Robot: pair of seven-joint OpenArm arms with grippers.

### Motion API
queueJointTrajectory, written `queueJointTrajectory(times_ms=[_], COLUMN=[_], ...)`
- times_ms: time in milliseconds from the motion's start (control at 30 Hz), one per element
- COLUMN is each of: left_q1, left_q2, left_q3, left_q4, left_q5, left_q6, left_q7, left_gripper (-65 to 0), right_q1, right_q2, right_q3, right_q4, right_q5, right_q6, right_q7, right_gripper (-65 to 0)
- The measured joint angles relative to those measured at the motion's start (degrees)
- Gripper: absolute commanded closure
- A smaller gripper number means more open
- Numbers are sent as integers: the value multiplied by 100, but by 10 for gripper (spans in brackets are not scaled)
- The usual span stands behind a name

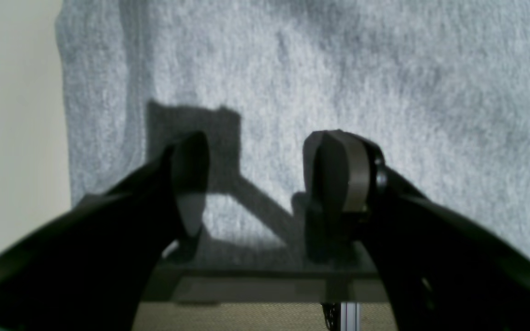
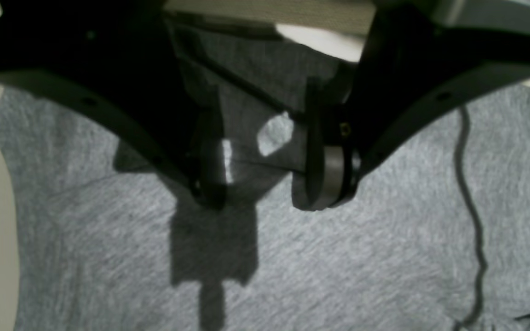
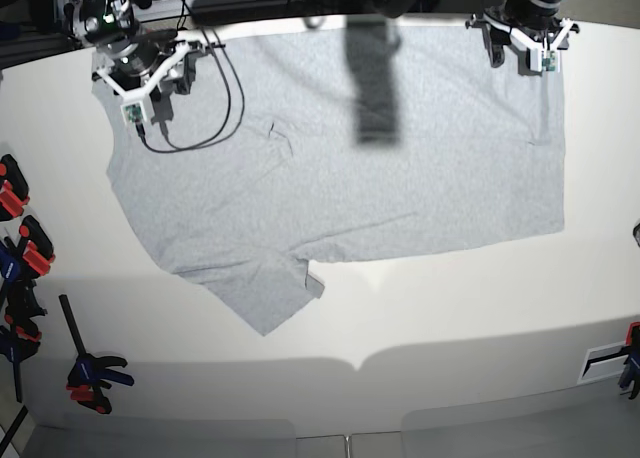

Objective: Fold the T-shirt properly
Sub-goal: 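Pinch the collar edge with both grippers and pull it toward the robot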

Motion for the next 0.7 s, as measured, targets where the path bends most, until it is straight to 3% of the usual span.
queueJointTrajectory(times_ms=[467,700], left_q1=[63,81], left_q2=[-2,-2], left_q3=[-4,2], left_q4=[55,616], left_q5=[-22,116], left_q6=[2,48], left_q7=[107,610], left_gripper=[-350,-350], right_q1=[-153,175], right_q2=[13,-13], right_q3=[-2,-7], right_q4=[304,424], right_q5=[-127,-133], right_q6=[17,20], right_q7=[-162,-155], right_gripper=[-280,-280])
